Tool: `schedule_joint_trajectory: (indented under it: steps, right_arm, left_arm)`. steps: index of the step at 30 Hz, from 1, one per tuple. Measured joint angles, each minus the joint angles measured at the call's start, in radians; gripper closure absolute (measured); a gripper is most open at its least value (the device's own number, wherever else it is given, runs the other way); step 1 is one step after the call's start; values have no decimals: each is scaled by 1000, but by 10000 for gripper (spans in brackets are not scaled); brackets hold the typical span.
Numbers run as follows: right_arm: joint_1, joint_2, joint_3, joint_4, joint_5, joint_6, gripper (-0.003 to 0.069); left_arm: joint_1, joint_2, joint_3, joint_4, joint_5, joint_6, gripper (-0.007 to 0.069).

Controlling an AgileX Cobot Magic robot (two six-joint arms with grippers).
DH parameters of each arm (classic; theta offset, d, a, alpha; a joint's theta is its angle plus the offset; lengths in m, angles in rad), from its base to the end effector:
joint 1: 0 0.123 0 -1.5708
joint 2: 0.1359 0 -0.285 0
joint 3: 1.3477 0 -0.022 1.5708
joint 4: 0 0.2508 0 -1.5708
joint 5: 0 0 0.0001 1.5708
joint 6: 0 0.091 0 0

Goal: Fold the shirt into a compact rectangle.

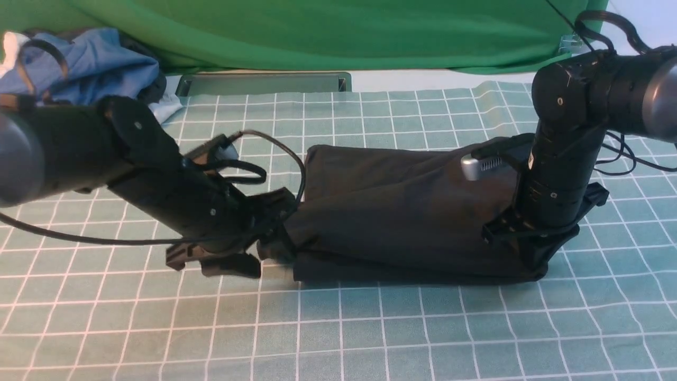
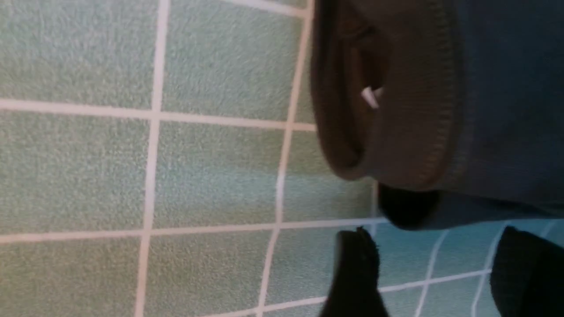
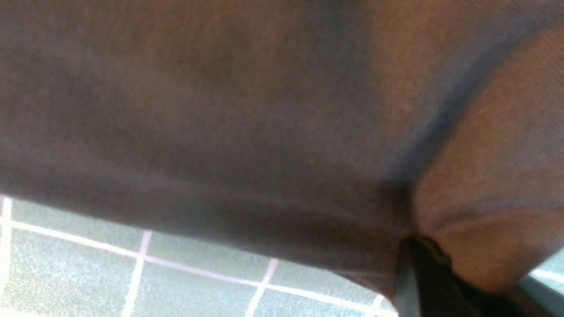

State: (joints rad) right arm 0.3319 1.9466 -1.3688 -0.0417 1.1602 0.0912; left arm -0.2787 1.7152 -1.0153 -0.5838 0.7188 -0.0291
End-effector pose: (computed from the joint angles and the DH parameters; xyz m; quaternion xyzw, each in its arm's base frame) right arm 0.3451 0.1152 0.1821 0.1290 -0.9907 0.0267 0.0352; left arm 0.3023 -0.1209 0.1903 -0.0726 0.9674 -0.2290 0.0802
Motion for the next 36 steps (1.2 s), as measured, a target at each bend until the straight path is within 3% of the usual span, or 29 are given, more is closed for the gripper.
schedule_joint_trajectory:
  steps: [5,9,17,20,26,30,36]
  right_arm:
    - [0,0,1,0,-7,3,579]
    - [0,0,1,0,-13,3,579]
    - [0,0,1,0,-16,6,579]
    - [0,0,1,0,-22,7,579]
    - [0,0,1,4,-7,10,579]
    - [0,-3,1,7,13,10,579]
    - [0,-37,27,9,36,7,579]
  left_arm:
    - [-68,70,1,-33,-22,18,152]
    - [-123,80,1,-43,-112,37,151]
    - [-130,82,1,1,-192,42,188]
    - [-130,84,1,4,-200,52,249]
    - [-130,91,1,-11,-210,117,554]
    - [-130,91,1,-12,-166,133,604]
    - [-130,91,1,-20,-84,132,605]
